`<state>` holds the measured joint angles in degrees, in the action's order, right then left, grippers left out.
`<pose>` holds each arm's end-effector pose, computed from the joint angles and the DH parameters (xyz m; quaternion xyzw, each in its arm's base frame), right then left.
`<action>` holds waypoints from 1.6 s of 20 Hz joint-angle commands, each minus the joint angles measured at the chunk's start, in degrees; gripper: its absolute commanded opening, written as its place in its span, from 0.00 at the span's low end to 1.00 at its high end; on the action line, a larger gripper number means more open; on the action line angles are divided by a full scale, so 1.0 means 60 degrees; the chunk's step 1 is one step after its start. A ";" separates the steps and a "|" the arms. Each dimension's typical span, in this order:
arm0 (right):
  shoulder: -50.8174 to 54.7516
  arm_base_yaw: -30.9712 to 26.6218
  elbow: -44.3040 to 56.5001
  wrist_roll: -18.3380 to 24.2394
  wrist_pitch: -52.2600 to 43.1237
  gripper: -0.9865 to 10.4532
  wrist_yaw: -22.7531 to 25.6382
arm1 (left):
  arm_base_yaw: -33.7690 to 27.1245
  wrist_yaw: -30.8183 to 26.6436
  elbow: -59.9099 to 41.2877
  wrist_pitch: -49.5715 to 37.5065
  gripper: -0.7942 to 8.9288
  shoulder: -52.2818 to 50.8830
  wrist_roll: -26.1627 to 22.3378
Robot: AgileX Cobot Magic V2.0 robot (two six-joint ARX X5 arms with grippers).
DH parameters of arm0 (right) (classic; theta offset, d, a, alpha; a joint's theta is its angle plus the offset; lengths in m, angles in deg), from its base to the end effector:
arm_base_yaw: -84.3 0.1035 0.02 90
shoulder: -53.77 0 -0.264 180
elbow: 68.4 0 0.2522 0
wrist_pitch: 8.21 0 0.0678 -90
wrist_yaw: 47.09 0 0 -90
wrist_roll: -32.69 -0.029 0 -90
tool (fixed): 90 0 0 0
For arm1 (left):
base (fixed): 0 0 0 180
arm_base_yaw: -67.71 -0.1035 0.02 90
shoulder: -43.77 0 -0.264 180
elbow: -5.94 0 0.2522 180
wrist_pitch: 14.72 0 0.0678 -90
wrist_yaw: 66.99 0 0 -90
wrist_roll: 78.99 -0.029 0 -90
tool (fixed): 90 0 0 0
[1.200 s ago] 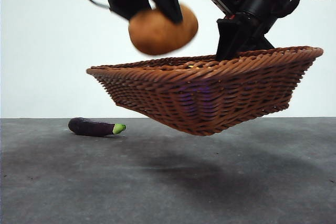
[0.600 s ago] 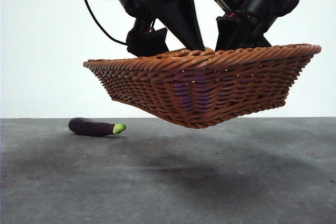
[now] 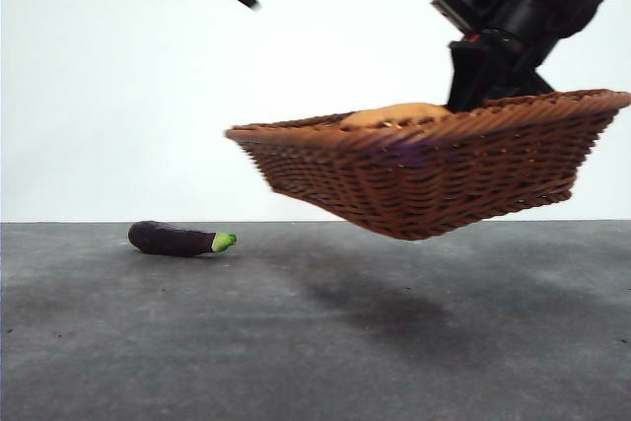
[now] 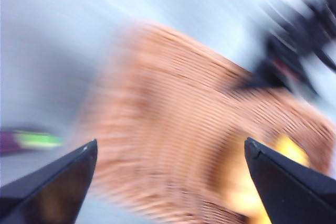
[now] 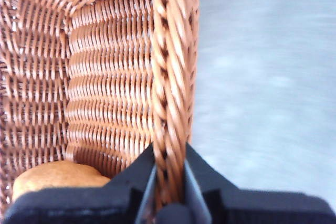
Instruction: Help me put the vegetables on the table into the basket
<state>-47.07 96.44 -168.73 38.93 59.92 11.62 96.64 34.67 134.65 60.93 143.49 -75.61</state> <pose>0.3444 0.0895 0.2743 0.0519 0.5385 0.3354 0.7713 0.3045 -0.1750 0.4160 0.0340 0.4008 -0.3068 0.8626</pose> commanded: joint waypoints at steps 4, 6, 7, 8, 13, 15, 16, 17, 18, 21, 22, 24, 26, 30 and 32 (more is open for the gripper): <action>0.1111 -0.1268 0.0022 0.0091 -0.0084 0.08 -0.0189 | -0.2073 -0.1421 0.0372 -0.0062 0.56 0.0117 0.3038; 0.1501 -0.1581 0.0022 0.0200 -0.0073 0.08 -0.0262 | -0.2539 -0.1413 0.0372 -0.0459 0.56 0.0474 0.4069; 0.1665 -0.1617 0.0022 0.0262 -0.0076 0.08 -0.0284 | -0.2612 -0.1417 0.0372 -0.0616 0.56 0.0743 0.4331; 0.1807 -0.1617 0.0022 0.0302 -0.0051 0.08 -0.0284 | -0.2612 -0.1450 0.0372 -0.0736 0.56 0.1078 0.4452; 0.2167 -0.1596 0.0022 0.0554 0.0270 0.08 -0.0306 | -0.2605 -0.1468 0.0372 -0.0903 0.56 0.3089 0.5271; 0.2178 -0.1599 0.0022 0.0688 0.0415 0.08 -0.0306 | -0.2630 -0.1749 0.0372 -0.0914 0.56 0.3643 0.5428; 0.2178 -0.1596 0.0022 0.0696 0.0408 0.08 -0.0306 | -0.2648 -0.1807 0.0372 -0.0958 0.56 0.3891 0.5446; 0.2178 -0.1596 0.0022 0.0721 0.0390 0.08 -0.0310 | -0.2648 -0.1810 0.0372 -0.0991 0.56 0.4116 0.5574; 0.2178 -0.1596 0.0022 0.0729 0.0382 0.08 -0.0324 | -0.2670 -0.1851 0.0372 -0.1067 0.56 0.4339 0.5661; 0.2178 -0.1596 0.0022 0.0765 0.0379 0.08 -0.0324 | -0.2739 -0.1883 0.0372 -0.1235 0.56 0.4856 0.5872; 0.2178 -0.1596 0.0022 0.0787 0.0382 0.08 -0.0331 | -0.2758 -0.1883 0.0372 -0.1264 0.56 0.4991 0.5901; 0.2178 -0.1596 0.0022 0.0907 0.0401 0.08 -0.0554 | -0.2758 -0.1960 0.0372 -0.1435 0.56 0.5235 0.5912; 0.2178 -0.1588 0.0022 0.1002 0.0430 0.08 -0.0834 | -0.2779 -0.1949 0.0372 -0.1738 0.56 0.5373 0.5956; 0.2178 -0.1588 0.0022 0.1035 0.0430 0.08 -0.0889 | -0.2820 -0.1938 0.0372 -0.1883 0.56 0.5723 0.6149; 0.2178 -0.1588 0.0022 0.1042 0.0455 0.08 -0.0892 | -0.2820 -0.1982 0.0372 -0.2029 0.56 0.5748 0.6153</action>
<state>-34.50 86.85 -168.73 45.27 62.94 7.40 79.85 23.13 137.10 49.11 177.15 -39.26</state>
